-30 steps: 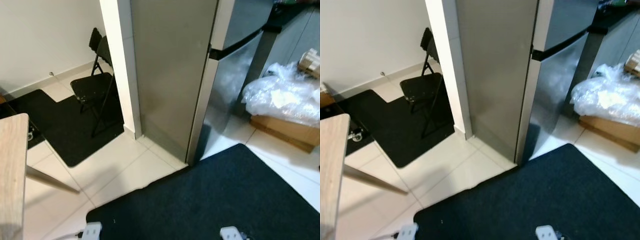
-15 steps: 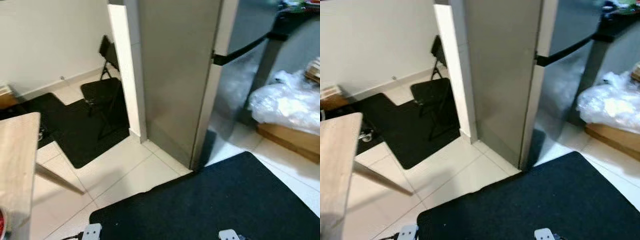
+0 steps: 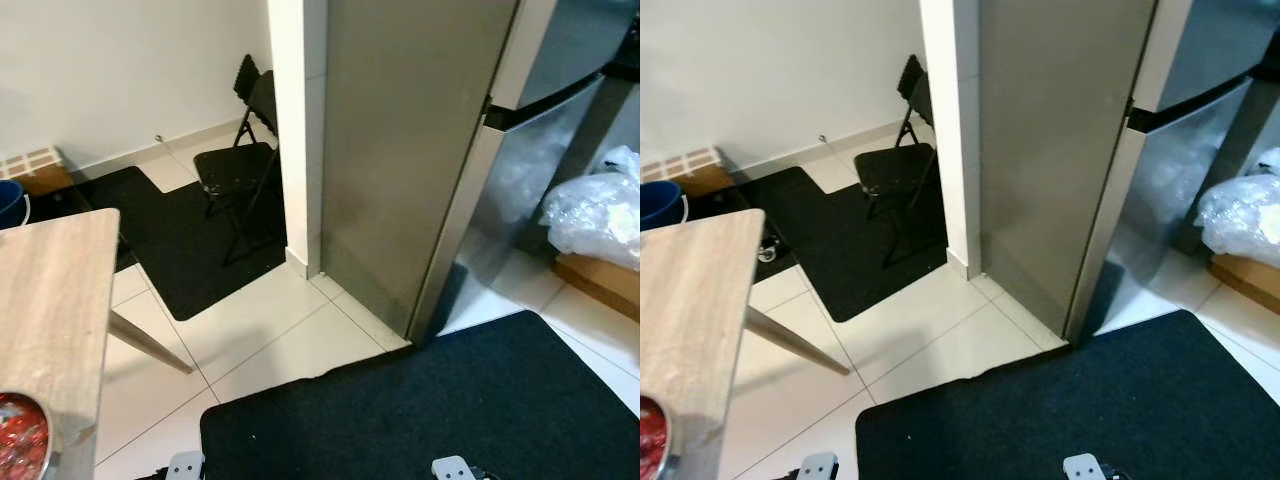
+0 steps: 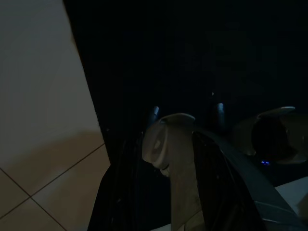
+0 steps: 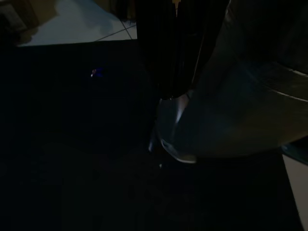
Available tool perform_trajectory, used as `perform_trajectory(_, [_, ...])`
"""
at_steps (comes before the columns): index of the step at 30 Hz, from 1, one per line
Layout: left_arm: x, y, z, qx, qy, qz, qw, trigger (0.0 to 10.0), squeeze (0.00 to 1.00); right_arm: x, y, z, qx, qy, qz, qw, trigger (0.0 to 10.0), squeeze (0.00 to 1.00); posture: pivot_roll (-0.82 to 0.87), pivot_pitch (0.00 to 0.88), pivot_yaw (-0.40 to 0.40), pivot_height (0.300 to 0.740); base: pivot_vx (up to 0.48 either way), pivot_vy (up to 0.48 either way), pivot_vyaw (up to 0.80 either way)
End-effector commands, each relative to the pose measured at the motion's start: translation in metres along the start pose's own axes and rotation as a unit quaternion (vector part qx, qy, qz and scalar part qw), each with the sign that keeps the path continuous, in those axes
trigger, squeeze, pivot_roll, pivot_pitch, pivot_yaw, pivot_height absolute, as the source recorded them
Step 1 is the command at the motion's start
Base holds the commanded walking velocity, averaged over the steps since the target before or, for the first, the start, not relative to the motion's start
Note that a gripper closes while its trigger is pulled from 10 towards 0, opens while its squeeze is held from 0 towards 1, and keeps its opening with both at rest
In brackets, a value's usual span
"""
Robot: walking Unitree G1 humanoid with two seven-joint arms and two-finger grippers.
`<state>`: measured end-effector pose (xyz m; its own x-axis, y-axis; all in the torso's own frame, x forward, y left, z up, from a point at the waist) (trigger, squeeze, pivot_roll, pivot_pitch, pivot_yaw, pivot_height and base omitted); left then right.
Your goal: Restocking fridge
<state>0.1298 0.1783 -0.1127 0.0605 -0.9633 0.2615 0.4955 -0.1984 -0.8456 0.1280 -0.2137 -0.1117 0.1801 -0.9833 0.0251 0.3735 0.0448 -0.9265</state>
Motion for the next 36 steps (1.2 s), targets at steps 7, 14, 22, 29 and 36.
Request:
perform_trajectory(7, [-0.0043,-0.0010,0.0012,0.004,-0.012,0.012,1.000,10.0,0.00,0.0003,-0.0006,-0.0057,-0.012,-0.002,-0.003,1.000,10.0,0.00,-0.03,0.000,0.017,0.740,0.000,-0.069,0.00])
perform_trajectory(14, [-0.0038,-0.0014,-0.0015,0.003,-0.017,0.011,1.000,10.0,0.00,-0.0019,-0.0001,-0.0042,-0.010,-0.010,0.007,1.000,10.0,0.00,-0.03,0.000,0.013,0.740,0.000,0.000,0.00])
perform_trajectory(22, [-0.0028,-0.0009,-0.0005,0.005,-0.017,0.010,1.000,10.0,0.00,-0.0023,-0.0001,-0.0028,-0.010,-0.019,0.015,1.000,10.0,0.00,-0.03,0.000,0.012,0.740,0.000,0.000,0.67])
perform_trajectory(29, [-0.0013,-0.0002,0.0003,0.005,-0.015,0.007,1.000,10.0,0.00,-0.0022,-0.0001,-0.0027,-0.008,-0.013,0.014,1.000,10.0,0.00,-0.03,0.000,0.014,0.740,0.000,0.000,0.73])
perform_trajectory(36, [0.0011,0.0001,-0.0006,0.000,-0.006,-0.005,1.000,10.0,0.00,-0.0013,-0.0001,-0.0034,-0.009,-0.011,0.005,1.000,10.0,0.00,-0.03,0.000,0.013,0.740,0.000,-0.204,0.14])
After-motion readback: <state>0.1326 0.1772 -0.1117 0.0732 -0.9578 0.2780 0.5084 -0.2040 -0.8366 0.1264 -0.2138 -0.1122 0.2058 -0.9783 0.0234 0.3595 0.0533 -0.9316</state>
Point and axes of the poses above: a point about 5 cm out from each wrist's last joint towards the gripper, its own y axis pointing out of the wrist towards the gripper, its own z axis along the axis of the wrist's last joint, x = y × z, the point moved 1 cm from there along y, pointing out of the wrist towards the gripper
